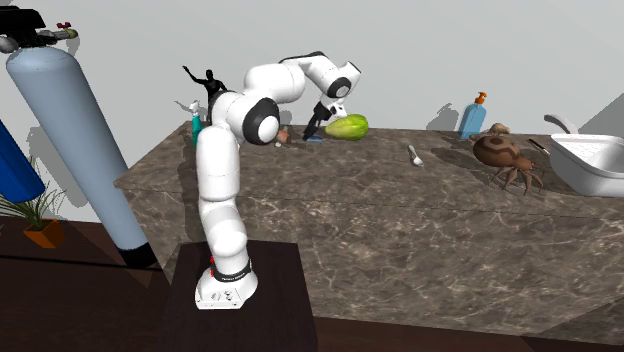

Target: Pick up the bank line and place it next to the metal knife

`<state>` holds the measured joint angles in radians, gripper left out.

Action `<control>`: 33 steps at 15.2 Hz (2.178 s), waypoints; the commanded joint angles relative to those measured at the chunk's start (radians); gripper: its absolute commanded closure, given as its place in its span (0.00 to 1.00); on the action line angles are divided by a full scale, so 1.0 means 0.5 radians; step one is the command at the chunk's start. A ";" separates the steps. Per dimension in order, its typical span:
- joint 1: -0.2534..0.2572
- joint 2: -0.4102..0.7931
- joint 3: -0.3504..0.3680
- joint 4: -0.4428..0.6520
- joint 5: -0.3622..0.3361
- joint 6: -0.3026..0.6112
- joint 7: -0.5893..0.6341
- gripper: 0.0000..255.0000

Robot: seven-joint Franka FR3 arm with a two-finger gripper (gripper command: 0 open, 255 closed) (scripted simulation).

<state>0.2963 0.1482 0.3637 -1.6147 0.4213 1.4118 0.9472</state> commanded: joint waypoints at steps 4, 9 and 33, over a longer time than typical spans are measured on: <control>0.155 0.157 0.100 0.166 0.002 0.094 0.241 1.00; 0.192 0.197 0.114 0.107 -0.007 0.205 0.247 1.00; 0.179 0.255 0.095 0.067 -0.036 0.277 0.181 0.00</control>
<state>0.3895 0.2714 0.4134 -1.6082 0.4061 1.5745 1.0338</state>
